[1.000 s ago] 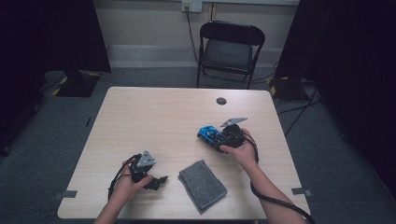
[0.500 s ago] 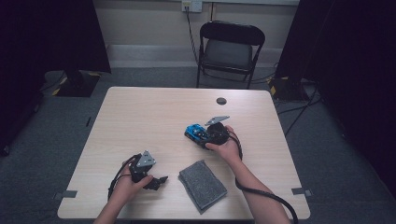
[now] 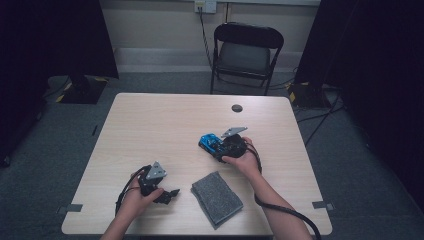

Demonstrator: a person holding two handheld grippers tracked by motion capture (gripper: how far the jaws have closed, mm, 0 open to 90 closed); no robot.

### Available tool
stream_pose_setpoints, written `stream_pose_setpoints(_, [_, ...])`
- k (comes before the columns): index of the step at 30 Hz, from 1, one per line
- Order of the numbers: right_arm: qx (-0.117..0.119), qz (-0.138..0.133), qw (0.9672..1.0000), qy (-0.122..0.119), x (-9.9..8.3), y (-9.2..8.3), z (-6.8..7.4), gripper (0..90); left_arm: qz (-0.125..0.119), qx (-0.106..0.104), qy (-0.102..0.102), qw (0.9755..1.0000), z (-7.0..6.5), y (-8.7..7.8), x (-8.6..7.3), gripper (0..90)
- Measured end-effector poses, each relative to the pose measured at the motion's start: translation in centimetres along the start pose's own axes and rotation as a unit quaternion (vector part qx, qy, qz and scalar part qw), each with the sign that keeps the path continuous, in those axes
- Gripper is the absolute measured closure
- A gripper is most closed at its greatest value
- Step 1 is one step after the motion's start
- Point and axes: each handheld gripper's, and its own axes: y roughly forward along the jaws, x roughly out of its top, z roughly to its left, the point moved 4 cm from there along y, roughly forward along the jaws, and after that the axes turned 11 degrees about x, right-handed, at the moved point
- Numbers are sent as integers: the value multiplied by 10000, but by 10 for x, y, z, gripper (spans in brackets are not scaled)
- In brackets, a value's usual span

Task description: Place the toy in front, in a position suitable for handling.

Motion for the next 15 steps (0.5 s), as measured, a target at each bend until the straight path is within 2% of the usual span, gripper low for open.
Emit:
stream_pose_setpoints(3, [48, -7, 10000, -55, 0, 0, -1, 248, 0, 1, -2, 10000, 0, 0, 0, 89])
stream_pose_setpoints(4, [44, -30, 10000, -29, 1, -1, -2, 216, 4, 5, 0, 10000, 0, 0, 0, 89])
stream_pose_setpoints(8, [-3, -4, 10000, -60, 1, -5, -3, 180, 5, 4, 1, 10000, 0, 0, 0, 89])
stream_pose_setpoints(11, [1, -16, 10000, -20, 0, -9, -3, 166, 6, 16, 26, 10000, 0, 0, 0, 89])
stream_pose_setpoints(15, [28, -182, 9998, 95, -5, -19, -2, 153, 8, 21, 31, 10000, 0, 0, 0, 89])
